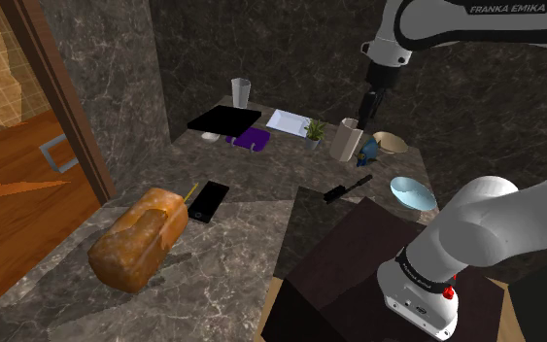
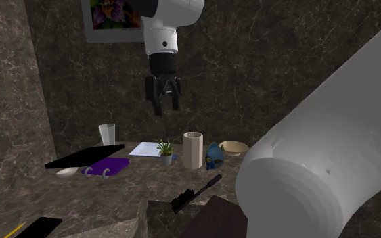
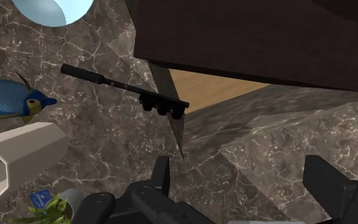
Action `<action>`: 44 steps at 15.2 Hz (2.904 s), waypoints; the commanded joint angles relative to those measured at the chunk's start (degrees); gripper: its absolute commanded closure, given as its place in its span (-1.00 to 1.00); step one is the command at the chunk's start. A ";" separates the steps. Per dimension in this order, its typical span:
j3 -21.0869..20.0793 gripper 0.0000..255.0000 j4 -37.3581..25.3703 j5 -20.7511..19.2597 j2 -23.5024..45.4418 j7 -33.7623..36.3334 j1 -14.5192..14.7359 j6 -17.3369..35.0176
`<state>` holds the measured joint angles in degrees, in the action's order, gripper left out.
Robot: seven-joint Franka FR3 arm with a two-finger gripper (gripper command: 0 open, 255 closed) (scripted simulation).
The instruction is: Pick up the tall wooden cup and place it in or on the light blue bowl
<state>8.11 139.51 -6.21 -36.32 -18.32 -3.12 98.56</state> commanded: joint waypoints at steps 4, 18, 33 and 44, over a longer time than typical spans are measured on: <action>4.77 -1.00 -0.73 -2.22 7.06 -4.46 -1.76 7.29; 16.04 -1.00 -12.50 2.22 34.10 -19.15 -4.78 24.13; 16.43 -1.00 -32.10 16.13 60.96 -33.13 -13.19 30.08; 15.77 -1.00 -31.34 17.26 63.07 -33.85 -13.73 32.80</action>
<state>23.88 108.17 11.05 26.74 -52.17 -16.86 131.35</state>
